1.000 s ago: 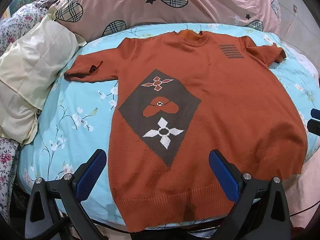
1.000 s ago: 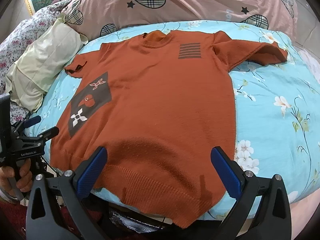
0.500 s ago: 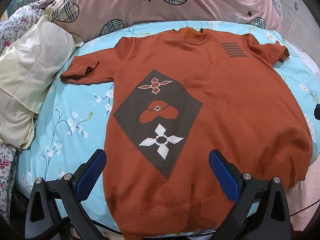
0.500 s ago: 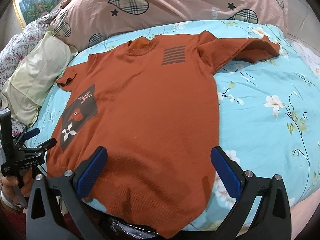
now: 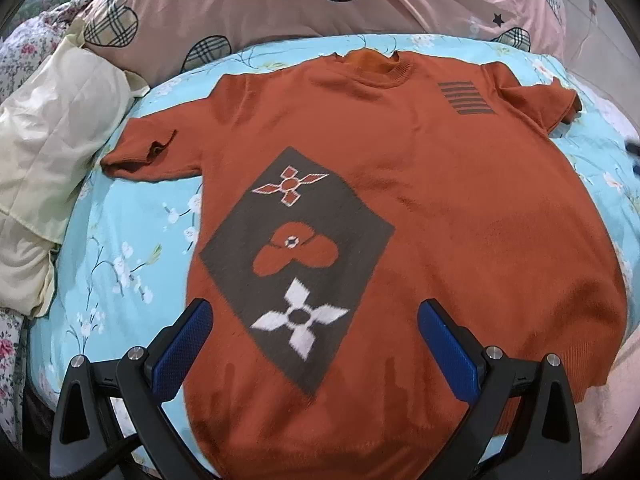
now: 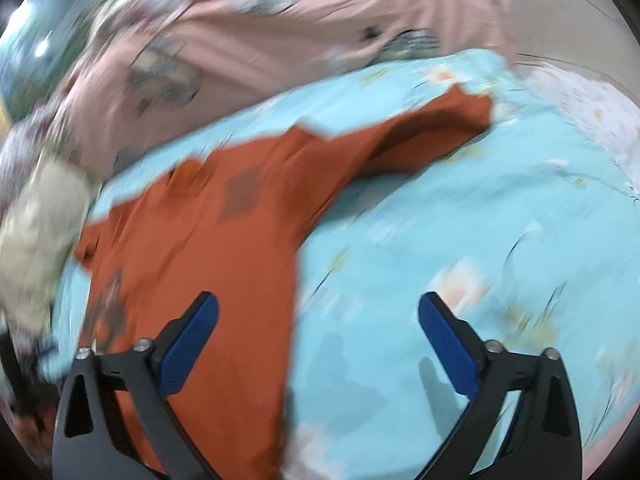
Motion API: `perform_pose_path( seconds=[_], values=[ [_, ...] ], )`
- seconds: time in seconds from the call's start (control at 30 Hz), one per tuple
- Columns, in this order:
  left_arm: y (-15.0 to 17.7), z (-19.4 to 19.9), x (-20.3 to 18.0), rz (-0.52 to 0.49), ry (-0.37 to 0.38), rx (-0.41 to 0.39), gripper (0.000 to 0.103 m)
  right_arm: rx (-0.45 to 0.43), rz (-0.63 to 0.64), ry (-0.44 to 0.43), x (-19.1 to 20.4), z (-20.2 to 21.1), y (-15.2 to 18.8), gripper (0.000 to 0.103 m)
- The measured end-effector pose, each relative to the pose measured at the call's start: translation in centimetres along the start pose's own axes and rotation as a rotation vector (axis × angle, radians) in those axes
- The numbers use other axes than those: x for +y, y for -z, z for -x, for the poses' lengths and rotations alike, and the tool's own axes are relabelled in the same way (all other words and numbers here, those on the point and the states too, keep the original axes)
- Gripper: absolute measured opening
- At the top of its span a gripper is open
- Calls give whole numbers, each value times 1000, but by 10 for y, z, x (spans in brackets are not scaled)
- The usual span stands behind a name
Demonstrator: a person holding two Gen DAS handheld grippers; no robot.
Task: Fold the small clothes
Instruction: 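Reach the right tool to a sweater sleeve and grasp its cuff, then fold the held sleeve across the sweater body toward the collar with the right tool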
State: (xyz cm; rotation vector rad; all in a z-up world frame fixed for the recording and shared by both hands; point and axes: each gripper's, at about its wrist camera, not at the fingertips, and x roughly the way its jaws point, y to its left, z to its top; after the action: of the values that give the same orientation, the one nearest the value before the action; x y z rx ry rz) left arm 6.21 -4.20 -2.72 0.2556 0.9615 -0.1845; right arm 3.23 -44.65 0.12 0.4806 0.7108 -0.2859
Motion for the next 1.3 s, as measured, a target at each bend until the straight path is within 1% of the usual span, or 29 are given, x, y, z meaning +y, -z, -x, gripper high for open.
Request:
perform_pose_path(
  seconds=[0.07, 0.17, 0.23, 0.3, 0.37, 0.47, 0.53, 0.57, 0.6, 0.63, 0.67, 0.7, 0.73, 0.77, 0.8, 0.83, 0.87, 0.97, 1.03, 1.1, 1.2, 1.3],
  values=[
    [-4, -5, -5, -2, 8, 7, 102, -24, -75, 47, -31, -13, -28, 68],
    [-7, -12, -13, -10, 11, 16, 102, -47, -188, 62, -75, -40, -65, 62],
    [-10, -17, -18, -19, 14, 25, 102, -59, -241, 57, -96, -58, -85, 59],
    [-12, -22, -22, -30, 15, 34, 102, -74, -272, 54, -113, -74, -105, 59],
    [-14, -27, -26, -39, 14, 46, 102, -86, -300, 69, -126, -89, -121, 59],
    [-16, -36, -32, -49, 15, 68, 102, -114, -352, 83, -159, -114, -145, 59],
    [-17, -40, -35, -49, 15, 77, 102, -109, -360, 126, -175, -130, -155, 59],
    [-18, -44, -36, -51, 16, 84, 102, -108, -370, 127, -183, -139, -159, 59],
    [-19, -45, -37, -52, 16, 86, 102, -103, -398, 96, -194, -148, -162, 59],
    [-19, -48, -38, -54, 15, 90, 102, -86, -417, 83, -200, -157, -164, 59],
    [-20, -50, -39, -56, 14, 93, 102, -65, -421, 85, -204, -165, -165, 59],
    [-21, -54, -39, -56, 13, 101, 102, -63, -401, 85, -203, -171, -167, 59],
    [-22, -57, -39, -55, 14, 108, 102, -69, -375, 85, -199, -173, -168, 57],
    [-22, -59, -39, -54, 15, 112, 102, -68, -351, 80, -195, -174, -170, 39],
    [-23, -62, -39, -50, 17, 117, 102, -60, -342, 54, -192, -175, -172, 23],
    [-25, -64, -38, -48, 20, 120, 102, -61, -343, 31, -189, -173, -173, 10],
    [-26, -66, -37, -43, 27, 120, 102, -78, -337, 19, -182, -168, -173, 10],
    [-30, -67, -35, -33, 40, 109, 102, -125, -274, -69, -148, -144, -177, 9],
    [-32, -66, -32, -25, 49, 99, 102, -127, -228, -133, -108, -128, -174, 9],
    [-33, -65, -28, -10, 62, 88, 102, -104, -200, -184, -71, -121, -167, 9],
    [-32, -62, -21, 22, 86, 78, 102, -51, -150, -334, 7, -120, -145, 9],
    [-30, -54, -13, 44, 97, 60, 102, 20, -129, -453, 73, -136, -119, 9]
  ],
)
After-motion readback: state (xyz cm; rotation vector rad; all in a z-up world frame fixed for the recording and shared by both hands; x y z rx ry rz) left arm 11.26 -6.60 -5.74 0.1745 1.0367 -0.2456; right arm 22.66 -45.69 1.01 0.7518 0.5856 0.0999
